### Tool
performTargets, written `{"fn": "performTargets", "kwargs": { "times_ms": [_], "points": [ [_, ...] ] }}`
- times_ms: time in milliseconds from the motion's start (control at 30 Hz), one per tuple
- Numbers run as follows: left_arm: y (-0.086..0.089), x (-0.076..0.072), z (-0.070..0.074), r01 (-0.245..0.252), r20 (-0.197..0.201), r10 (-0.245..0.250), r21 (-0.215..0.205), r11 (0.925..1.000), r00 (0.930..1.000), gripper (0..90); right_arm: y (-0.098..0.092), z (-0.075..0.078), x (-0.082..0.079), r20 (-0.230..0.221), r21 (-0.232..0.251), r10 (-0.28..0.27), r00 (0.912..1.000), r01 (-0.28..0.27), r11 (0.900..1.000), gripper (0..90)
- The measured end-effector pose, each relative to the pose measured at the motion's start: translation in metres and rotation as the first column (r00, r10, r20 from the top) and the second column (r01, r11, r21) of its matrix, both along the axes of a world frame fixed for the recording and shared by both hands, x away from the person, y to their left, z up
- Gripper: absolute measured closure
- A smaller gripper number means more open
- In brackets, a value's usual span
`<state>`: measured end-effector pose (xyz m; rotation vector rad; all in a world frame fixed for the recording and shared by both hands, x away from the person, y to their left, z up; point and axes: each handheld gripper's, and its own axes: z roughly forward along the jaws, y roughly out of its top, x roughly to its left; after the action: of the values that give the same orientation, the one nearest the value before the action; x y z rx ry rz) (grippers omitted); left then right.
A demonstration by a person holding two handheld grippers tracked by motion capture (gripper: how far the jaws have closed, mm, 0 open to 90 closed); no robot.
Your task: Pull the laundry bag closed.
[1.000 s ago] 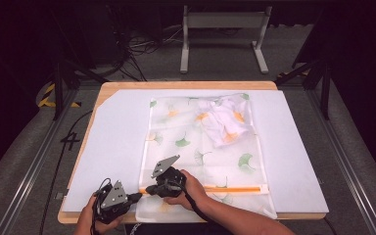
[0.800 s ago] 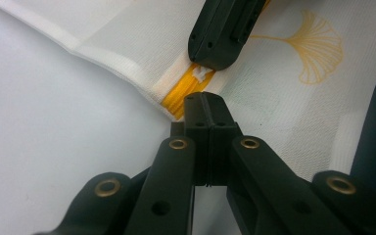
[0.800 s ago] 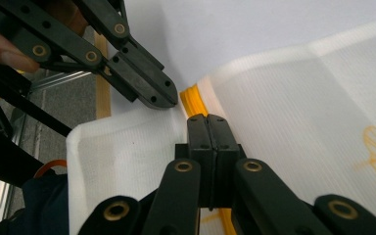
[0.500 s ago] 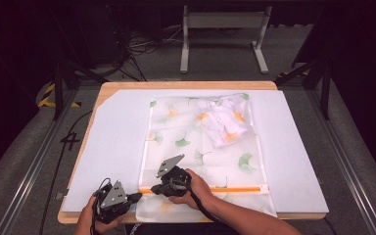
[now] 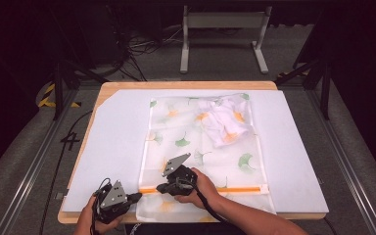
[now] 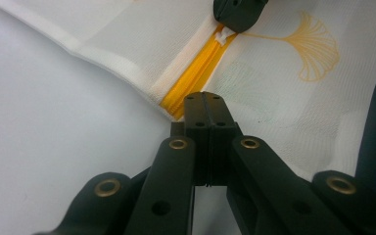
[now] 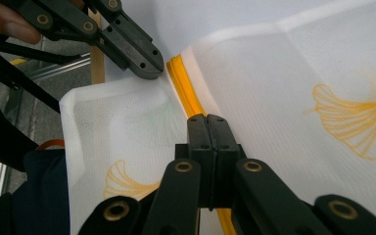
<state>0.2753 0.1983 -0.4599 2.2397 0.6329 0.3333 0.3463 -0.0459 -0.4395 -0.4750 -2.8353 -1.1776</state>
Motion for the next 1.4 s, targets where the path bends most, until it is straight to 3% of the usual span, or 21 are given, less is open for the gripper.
{"fn": "performTargets", "kwargs": {
  "times_ms": [667, 1400],
  "points": [
    [0.000, 0.001, 0.000, 0.006, 0.002, -0.006, 0.001, 1.0000, 1.0000, 90.0, -0.043, 0.003, -0.003, 0.019, -0.022, -0.034, 0.9992, 0.034, 0.999, 90.0],
    [0.000, 0.001, 0.000, 0.006, 0.001, -0.006, 0.000, 1.0000, 1.0000, 90.0, -0.097, 0.006, -0.011, 0.016, -0.002, -0.100, 0.9949, 0.100, 0.995, 90.0]
  ]
}}
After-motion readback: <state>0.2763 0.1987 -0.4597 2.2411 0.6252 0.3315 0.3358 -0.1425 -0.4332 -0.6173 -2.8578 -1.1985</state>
